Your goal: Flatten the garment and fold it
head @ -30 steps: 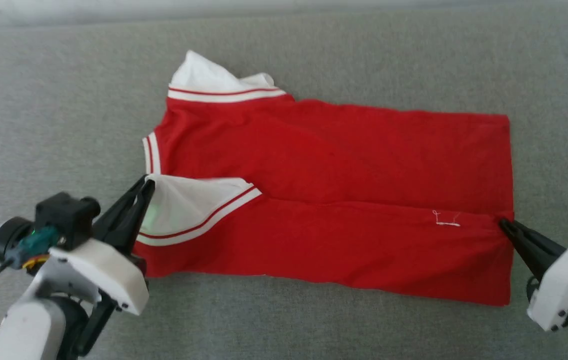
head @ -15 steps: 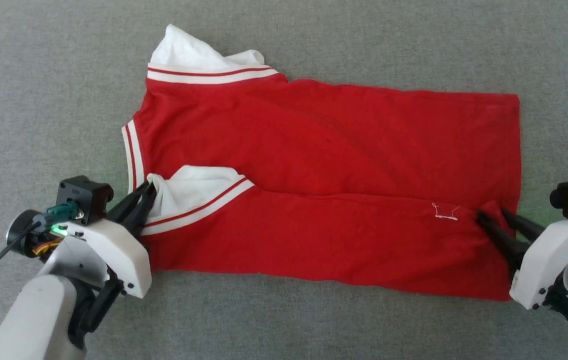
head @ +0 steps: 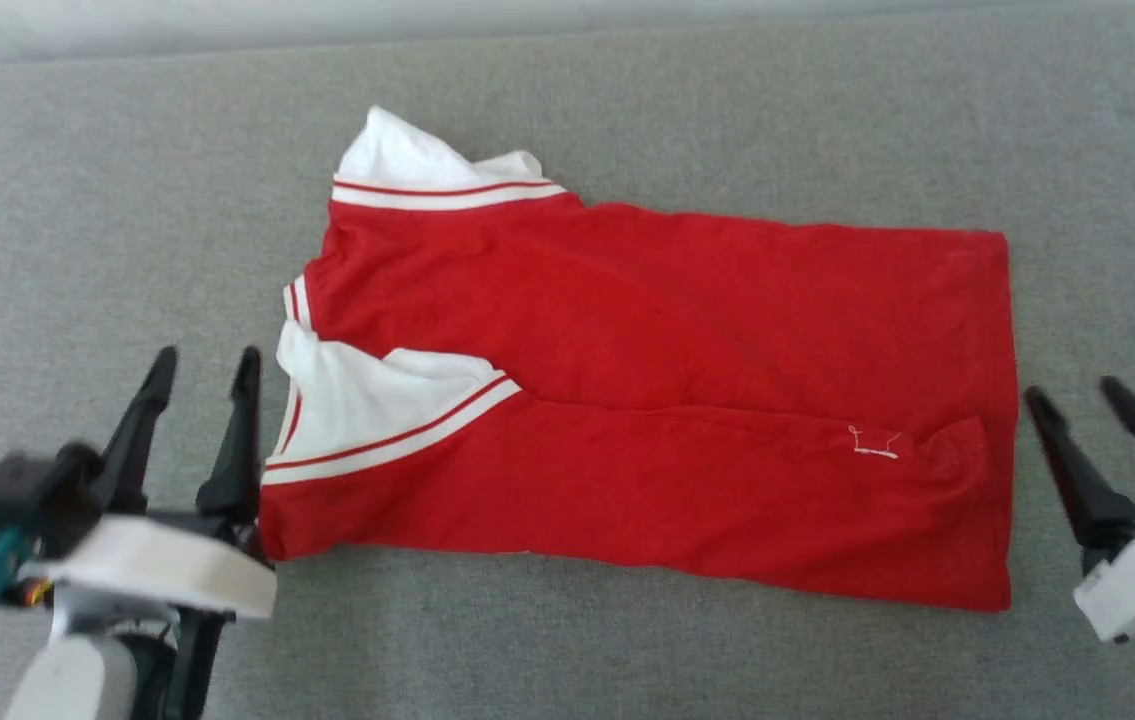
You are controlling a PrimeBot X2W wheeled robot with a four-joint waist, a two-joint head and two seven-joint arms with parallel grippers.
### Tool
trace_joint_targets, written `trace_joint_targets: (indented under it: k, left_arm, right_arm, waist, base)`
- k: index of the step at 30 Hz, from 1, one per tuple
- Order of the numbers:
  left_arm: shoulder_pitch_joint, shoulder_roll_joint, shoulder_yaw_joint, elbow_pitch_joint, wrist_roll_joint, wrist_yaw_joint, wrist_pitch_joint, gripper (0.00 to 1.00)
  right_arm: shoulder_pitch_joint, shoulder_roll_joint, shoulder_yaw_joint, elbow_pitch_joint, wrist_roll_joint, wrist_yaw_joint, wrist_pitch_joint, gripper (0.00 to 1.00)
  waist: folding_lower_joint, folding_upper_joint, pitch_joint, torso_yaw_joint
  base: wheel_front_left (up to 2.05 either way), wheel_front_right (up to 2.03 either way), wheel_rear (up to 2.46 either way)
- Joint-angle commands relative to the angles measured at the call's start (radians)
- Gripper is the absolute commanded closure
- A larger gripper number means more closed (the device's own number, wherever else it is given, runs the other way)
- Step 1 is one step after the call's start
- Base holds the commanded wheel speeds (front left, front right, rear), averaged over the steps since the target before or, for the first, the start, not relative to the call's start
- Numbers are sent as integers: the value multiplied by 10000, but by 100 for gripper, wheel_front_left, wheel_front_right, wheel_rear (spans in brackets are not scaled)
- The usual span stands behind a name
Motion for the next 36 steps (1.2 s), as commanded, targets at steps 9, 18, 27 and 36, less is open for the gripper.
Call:
trace_joint_targets:
  k: [9,18,27,36]
  left_arm:
    - [1599,-966,363,-1247,1516,256,-1967,0]
    - [2464,-1613,647,-803,2762,263,-1960,0]
    - [1615,-630,66,186,2652,-568,891,0]
    - [1107,139,-183,493,2259,-878,4067,0]
  right_arm:
    - [1534,2503,-1186,-691,-2277,-7,-3209,0]
    - [2034,2894,-1060,-138,-2869,-7,-4275,0]
    - [1803,2902,-1010,70,-2801,-7,-4326,0]
    - [1788,2903,-863,335,-2652,-7,-4345,0]
  waist:
    - [0,0,-888,92]
    - [0,0,-1025,131]
    - [0,0,-899,85]
    - [0,0,-651,-176]
  base:
    - [0,0,0]
    - [0,0,0]
    - [0,0,0]
    - [0,0,0]
